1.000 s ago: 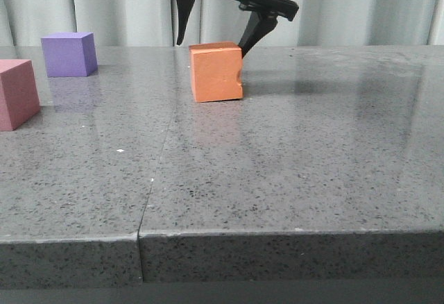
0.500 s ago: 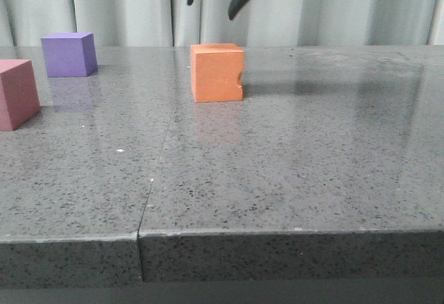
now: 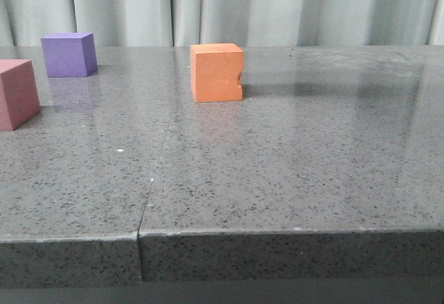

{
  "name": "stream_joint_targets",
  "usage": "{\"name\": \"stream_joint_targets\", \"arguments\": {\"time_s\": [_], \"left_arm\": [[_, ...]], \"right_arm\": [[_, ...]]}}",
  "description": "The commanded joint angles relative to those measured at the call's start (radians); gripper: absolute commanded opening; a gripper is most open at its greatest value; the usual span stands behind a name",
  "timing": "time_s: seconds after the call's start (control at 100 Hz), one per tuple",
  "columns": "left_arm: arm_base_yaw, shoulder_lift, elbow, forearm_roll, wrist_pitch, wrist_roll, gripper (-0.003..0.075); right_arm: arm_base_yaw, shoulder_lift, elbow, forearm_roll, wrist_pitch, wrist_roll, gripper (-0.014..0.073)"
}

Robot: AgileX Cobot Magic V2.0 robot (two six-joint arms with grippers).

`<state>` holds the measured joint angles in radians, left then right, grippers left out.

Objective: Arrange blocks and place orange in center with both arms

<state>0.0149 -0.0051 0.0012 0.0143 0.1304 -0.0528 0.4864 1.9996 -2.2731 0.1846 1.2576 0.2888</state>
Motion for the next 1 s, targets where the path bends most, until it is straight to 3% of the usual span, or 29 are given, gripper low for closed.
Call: {"name": "stream_joint_targets", "arguments": {"time_s": [0.0, 0.46, 0.99], "left_arm": [[0.001, -0.031, 0.040, -0.002, -0.084, -0.001, -0.0020], [0.001, -0.031, 0.040, -0.002, -0.084, -0.001, -0.0020], [0.001, -0.031, 0.040, 0.017, -0.084, 0.001, -0.0020]], "right_arm": [[-0.002, -0.100, 0.012, -0.008, 0.076, -0.014, -0.0069], [-0.002, -0.348, 0.375, -0.121, 0.041, -0.039, -0.0069], [-0.002, -0.740, 0.940, -0.142, -0.299, -0.039, -0.0069]]}}
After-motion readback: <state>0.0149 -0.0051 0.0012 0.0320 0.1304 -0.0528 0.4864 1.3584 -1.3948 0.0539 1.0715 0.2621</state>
